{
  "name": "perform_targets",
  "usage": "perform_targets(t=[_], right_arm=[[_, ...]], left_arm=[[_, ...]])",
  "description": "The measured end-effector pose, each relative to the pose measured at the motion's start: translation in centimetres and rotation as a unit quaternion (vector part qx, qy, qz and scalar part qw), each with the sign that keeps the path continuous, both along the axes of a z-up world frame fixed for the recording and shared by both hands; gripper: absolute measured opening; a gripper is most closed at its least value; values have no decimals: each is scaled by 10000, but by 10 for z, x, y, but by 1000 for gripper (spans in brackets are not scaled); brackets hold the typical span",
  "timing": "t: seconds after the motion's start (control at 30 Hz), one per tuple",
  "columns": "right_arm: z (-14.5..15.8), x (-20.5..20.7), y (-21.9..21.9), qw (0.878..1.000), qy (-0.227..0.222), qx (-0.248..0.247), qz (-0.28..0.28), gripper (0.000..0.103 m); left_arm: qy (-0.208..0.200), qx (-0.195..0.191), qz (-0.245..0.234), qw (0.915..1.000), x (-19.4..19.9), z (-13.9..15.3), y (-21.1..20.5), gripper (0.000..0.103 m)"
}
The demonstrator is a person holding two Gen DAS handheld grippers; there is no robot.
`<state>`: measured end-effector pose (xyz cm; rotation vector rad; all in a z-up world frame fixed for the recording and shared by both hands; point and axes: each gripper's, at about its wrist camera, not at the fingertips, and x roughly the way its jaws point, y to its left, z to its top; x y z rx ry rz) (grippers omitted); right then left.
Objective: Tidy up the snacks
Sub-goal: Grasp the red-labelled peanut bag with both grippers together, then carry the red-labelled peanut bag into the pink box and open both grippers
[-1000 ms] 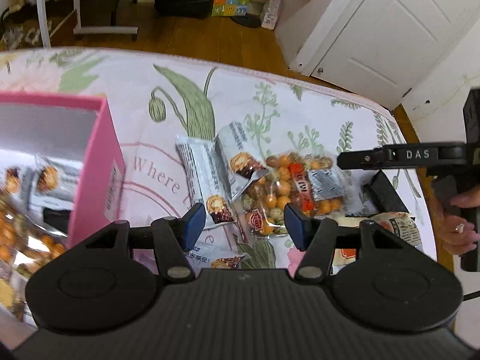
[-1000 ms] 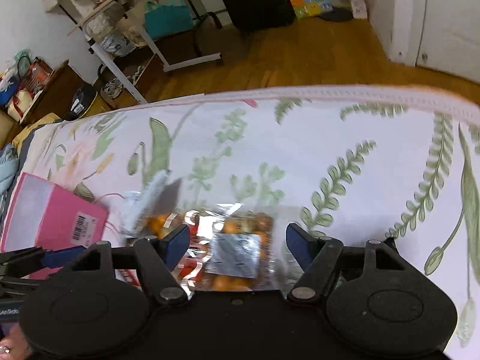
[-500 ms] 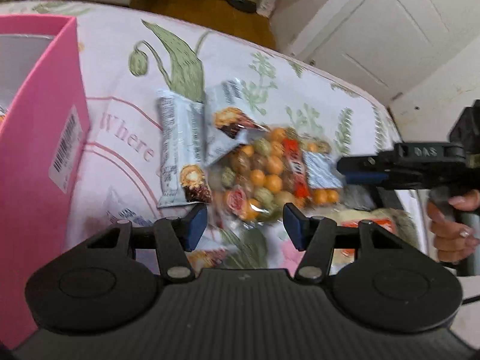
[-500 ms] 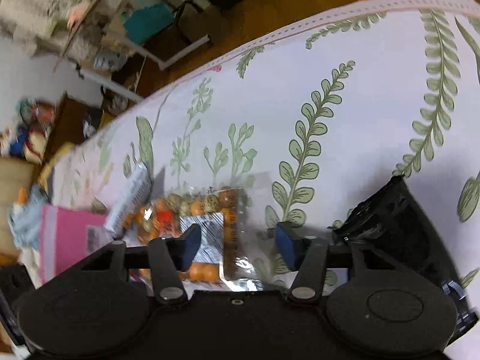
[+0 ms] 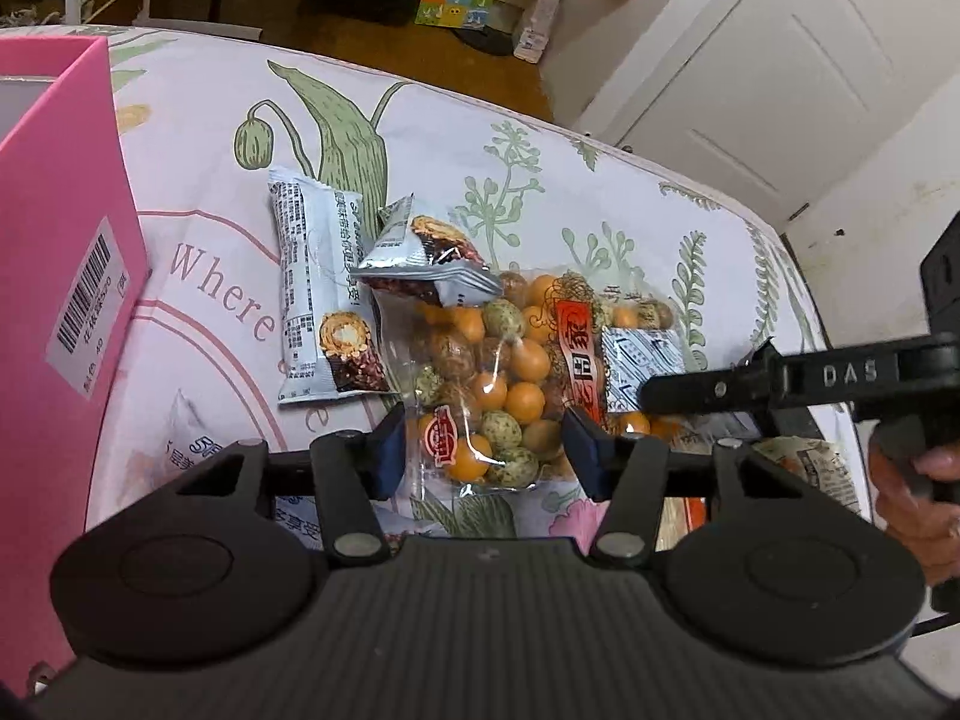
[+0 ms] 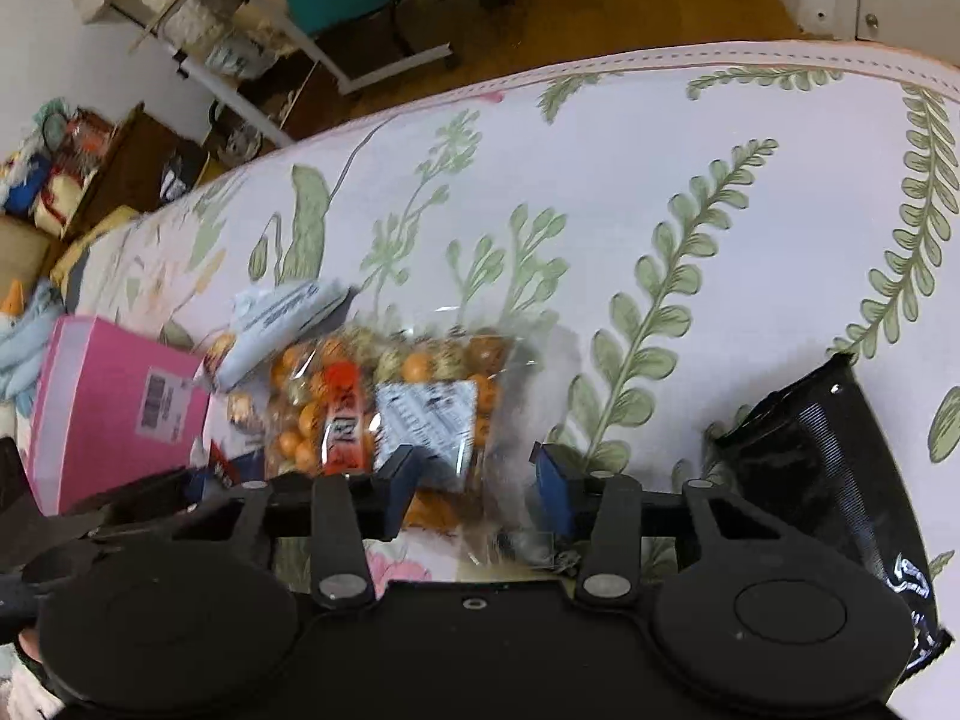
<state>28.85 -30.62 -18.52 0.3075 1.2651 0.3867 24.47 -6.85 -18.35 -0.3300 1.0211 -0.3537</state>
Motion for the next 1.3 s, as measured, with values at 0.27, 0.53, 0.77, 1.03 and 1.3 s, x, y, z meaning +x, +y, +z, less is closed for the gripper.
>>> perform_targets(t=[0.27, 0.53, 0.77, 1.03, 1.3], right_arm=[[7, -2, 30, 9952, -255, -897, 299, 51], [24, -21, 42, 9934, -384, -1008, 391, 41], [35, -42, 43, 9953, -337, -883, 219, 41], [55, -84, 63, 9924, -151, -1160, 372, 41], [87, -120, 76, 9934, -201, -986, 544, 41]], left_arm=[[-69, 190, -223, 9995, 2, -7, -7, 58], [-42, 142, -674, 9976, -8, 6, -9, 57], [-115, 452, -789, 9958, -27, 24, -12, 57], [282, 482, -801, 9952, -59, 37, -5, 57], [168, 471, -724, 9961, -103, 70, 16, 57]])
